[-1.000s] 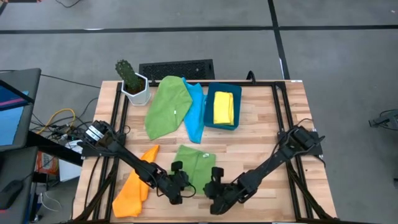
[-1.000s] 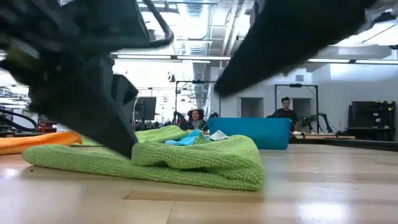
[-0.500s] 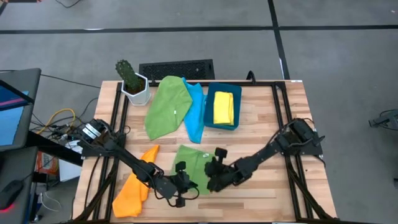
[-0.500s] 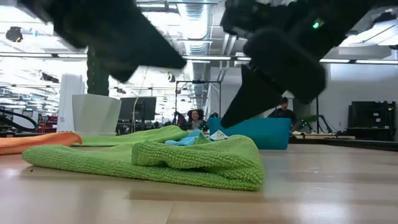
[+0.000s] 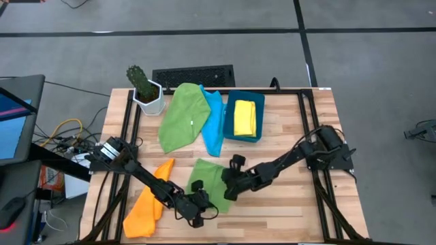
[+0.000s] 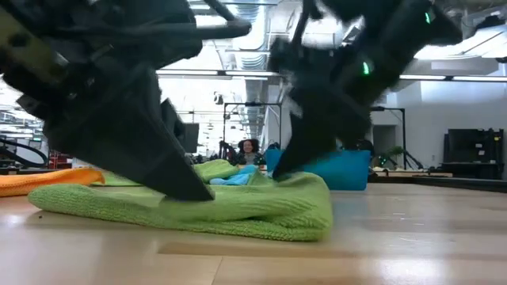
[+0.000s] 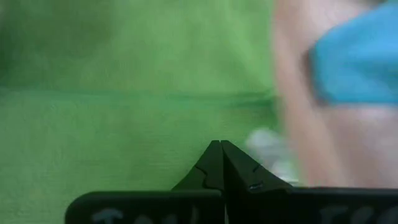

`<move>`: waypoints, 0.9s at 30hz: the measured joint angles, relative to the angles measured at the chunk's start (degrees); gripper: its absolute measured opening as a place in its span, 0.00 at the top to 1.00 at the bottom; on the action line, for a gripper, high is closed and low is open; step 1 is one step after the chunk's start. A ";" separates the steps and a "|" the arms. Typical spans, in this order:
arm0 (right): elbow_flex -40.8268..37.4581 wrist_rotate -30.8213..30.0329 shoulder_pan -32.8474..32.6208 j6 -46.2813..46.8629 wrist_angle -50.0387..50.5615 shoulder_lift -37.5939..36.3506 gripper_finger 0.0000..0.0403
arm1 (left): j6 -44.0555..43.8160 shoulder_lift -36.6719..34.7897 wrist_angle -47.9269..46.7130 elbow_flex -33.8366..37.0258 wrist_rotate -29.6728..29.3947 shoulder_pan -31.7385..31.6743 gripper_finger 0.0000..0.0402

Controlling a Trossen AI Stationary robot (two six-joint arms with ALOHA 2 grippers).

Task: Fold microfiber towels
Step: Fold the right green towel

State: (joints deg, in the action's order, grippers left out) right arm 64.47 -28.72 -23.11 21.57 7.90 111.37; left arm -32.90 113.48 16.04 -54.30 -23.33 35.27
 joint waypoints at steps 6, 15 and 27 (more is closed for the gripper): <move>0.17 -2.71 1.76 -3.51 -1.39 -2.29 0.95 | -0.60 0.01 -0.56 0.02 0.14 0.11 1.00; 0.10 1.70 4.58 -1.42 -4.43 5.26 0.95 | -1.06 0.01 -0.44 0.02 0.43 0.11 1.00; 0.19 0.01 3.99 -4.80 3.30 -7.20 0.95 | 2.68 -7.60 -0.74 0.04 -0.78 0.04 1.00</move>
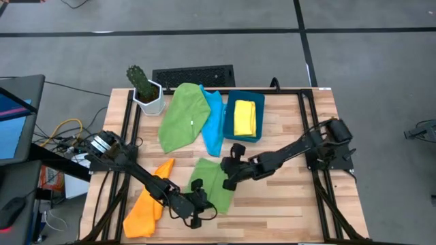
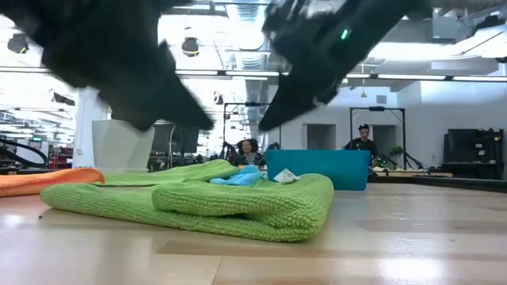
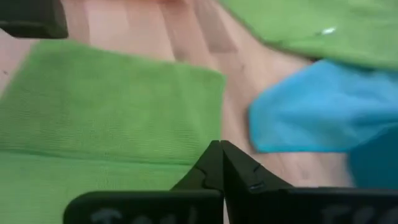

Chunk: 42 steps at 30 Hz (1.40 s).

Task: Fold microfiber towels
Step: Fold the right green towel

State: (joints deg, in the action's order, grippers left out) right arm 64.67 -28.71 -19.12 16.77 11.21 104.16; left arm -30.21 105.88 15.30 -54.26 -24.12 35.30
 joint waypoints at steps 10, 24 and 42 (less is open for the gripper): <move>-8.45 -2.99 -15.18 12.21 -33.01 2.42 0.97 | -0.31 -6.09 -7.54 0.00 -8.00 0.55 1.00; -0.05 -6.14 -20.88 30.54 -33.34 21.94 0.97 | -2.61 -8.80 -11.76 0.02 -7.70 0.92 1.00; -0.16 -10.45 -20.23 17.27 -27.49 6.88 0.94 | -54.74 -16.84 -33.98 9.10 -20.28 17.07 1.00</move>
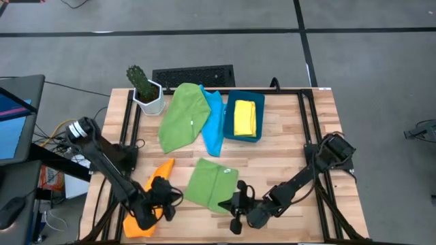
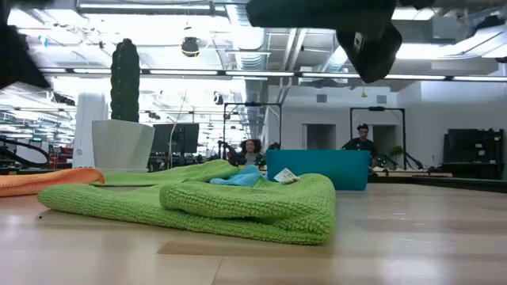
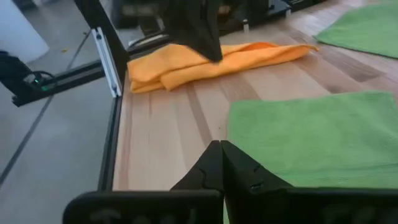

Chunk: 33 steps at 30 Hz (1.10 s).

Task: Fold microfiber towels
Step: Fold the right green towel

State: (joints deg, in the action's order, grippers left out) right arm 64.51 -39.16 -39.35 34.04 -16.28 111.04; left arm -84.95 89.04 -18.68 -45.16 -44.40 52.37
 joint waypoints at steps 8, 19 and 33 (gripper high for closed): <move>-0.02 0.08 0.00 1.16 1.12 0.00 0.91 | -4.14 10.00 1.68 0.06 1.44 -1.23 0.92; -0.02 0.26 -0.02 3.07 1.89 -0.04 0.94 | 4.34 12.71 10.22 0.03 4.11 -4.05 0.63; -0.02 1.73 -0.37 5.18 2.56 -0.07 0.94 | -1.72 15.42 12.92 -0.10 4.58 -5.78 0.75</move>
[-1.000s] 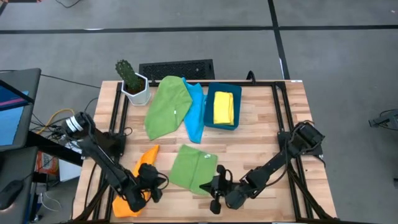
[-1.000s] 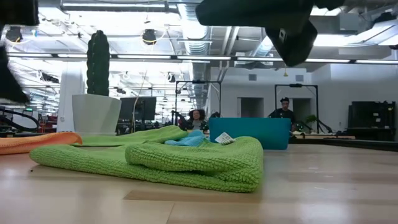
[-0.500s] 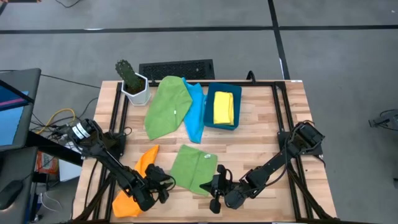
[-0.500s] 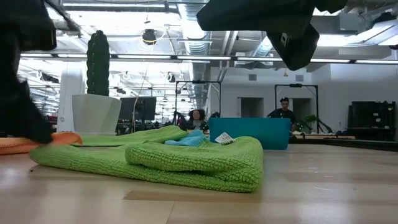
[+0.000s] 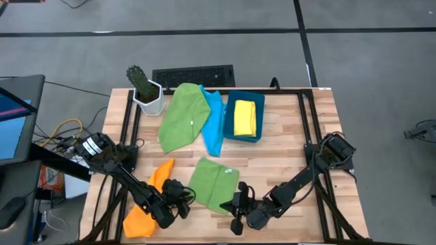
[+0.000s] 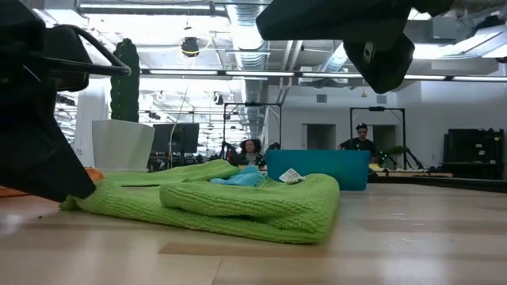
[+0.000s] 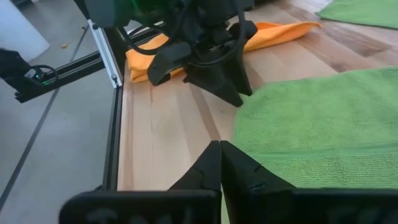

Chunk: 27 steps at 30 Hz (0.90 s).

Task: Fold microfiber towels
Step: Fold the right green towel

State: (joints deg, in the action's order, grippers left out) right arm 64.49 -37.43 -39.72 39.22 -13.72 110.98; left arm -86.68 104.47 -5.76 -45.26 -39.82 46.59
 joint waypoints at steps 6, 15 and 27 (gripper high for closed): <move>0.00 -0.02 0.11 -0.02 0.02 0.00 0.95 | -1.57 0.13 1.90 0.07 1.29 0.02 0.97; 0.00 -1.26 0.39 8.52 5.14 -0.02 0.95 | -2.34 0.17 5.14 0.15 2.11 0.04 0.99; -0.07 0.32 2.78 15.03 14.93 -0.02 0.95 | 5.07 0.26 4.25 -4.81 7.04 -1.72 1.00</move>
State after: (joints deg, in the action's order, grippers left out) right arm 64.42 -37.11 -36.95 54.26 1.22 110.96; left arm -81.61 104.73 -1.50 -50.08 -32.78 44.87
